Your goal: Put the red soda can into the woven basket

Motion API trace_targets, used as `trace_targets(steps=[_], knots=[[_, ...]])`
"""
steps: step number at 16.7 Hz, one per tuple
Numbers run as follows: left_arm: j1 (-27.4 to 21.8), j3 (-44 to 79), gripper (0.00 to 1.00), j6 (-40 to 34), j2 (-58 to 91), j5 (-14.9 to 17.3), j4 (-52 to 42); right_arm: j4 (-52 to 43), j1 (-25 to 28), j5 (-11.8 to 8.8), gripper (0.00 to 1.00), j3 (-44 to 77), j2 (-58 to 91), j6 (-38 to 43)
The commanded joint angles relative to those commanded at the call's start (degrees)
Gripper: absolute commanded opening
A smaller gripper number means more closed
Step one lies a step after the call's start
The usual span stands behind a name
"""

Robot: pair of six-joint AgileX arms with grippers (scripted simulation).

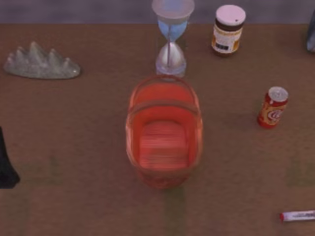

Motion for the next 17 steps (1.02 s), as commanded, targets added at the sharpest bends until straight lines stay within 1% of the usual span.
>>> trace_targets(steps=[4,8,12,17], knots=[[0.0,0.0,1.00,0.0,0.0,0.0,0.0,-1.2,0.4,-0.2,1.00,1.7,1.7,-0.6],[0.0,0.0,1.00,0.0,0.0,0.0,0.0,-8.1,2.3,-0.8,1.00,11.9,12.5,-3.6],[0.0,0.0,1.00,0.0,0.0,0.0,0.0,-19.2,4.3,-0.9,1.00,28.6,31.9,-8.5],[0.0,0.0,1.00,0.0,0.0,0.0,0.0,-35.9,6.7,-0.3,1.00,54.3,62.8,-15.7]])
